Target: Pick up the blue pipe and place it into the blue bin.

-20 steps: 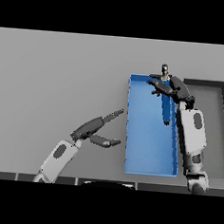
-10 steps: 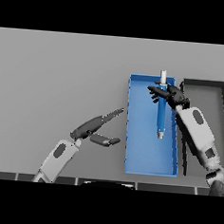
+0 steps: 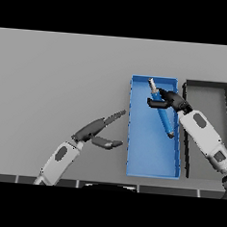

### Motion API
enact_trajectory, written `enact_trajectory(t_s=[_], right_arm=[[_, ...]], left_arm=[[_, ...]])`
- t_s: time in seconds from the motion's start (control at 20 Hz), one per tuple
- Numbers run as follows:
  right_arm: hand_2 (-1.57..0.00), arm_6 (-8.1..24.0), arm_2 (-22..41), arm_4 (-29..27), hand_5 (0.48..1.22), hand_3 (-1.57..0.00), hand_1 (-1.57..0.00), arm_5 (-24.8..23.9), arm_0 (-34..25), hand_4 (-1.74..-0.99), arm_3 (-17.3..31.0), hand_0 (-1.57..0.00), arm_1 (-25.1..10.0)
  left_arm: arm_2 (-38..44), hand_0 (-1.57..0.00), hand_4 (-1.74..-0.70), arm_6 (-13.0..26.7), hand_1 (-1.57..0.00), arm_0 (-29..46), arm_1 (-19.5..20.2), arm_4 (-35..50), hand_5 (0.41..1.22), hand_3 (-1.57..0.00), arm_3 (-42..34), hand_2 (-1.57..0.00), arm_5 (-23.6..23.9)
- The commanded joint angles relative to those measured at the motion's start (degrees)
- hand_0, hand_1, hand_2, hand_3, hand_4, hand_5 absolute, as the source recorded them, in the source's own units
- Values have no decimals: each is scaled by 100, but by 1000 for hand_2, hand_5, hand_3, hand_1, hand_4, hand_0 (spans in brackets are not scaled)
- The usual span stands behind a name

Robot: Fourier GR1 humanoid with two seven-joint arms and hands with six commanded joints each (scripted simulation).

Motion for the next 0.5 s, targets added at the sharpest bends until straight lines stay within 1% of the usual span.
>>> enact_trajectory(t_s=[0.0, 0.05, 0.15, 0.2, 0.25, 0.3, 0.35, 0.4, 0.45], right_arm=[[-53, -4, -1, -6, 759, -15, -55, 25, -20, -1144, -26, -59, -10], [-42, 0, 36, -22, 747, -12, -44, 58, -71, -1125, -11, -47, 5], [-27, -138, 99, 77, 725, -7, -28, 133, -42, -1099, 47, -30, 19], [-21, -139, 109, 78, 718, -6, -22, 142, -44, -1095, 19, -23, 29], [-17, -173, 123, 111, 714, -4, -17, 250, -79, -1084, 61, -19, -10], [-17, -166, 156, 128, 713, -4, -17, 270, -82, -1084, 11, -19, -1], [-17, -163, 153, 123, 712, -4, -17, 328, -120, -1084, 59, -19, 10], [-17, -249, 166, 140, 711, -4, -17, 342, -82, -1084, 59, -19, 11], [-17, -253, 148, 110, 714, -4, -17, 336, -47, -1084, 10, -19, -40]], left_arm=[[-6, 1, -930, 8, 1, -1, -24, -6, 496, 1, 11, 1, 16], [35, 1, -931, 20, 1, -11, 0, 30, 496, 1, 26, 1, 1], [28, 1, -932, 20, 1, -19, 43, -7, 497, 1, 69, 1, -23], [52, 1, -931, 67, 1, -69, 7, 20, 495, 1, 68, 1, -5], [56, 1, -930, 27, 1, -31, 32, 9, 495, 1, 64, 1, 5], [68, 1, -930, 52, 1, -39, 42, -2, 496, 1, 109, 1, 5], [101, 1, -930, 25, 1, -70, 62, -5, 496, 1, 186, 1, -5], [117, 1, -930, -39, 1, -75, 61, 12, 496, 1, 223, 1, -17], [99, 1, -930, -83, 1, -45, 68, -4, 495, 1, 215, 1, -20]])
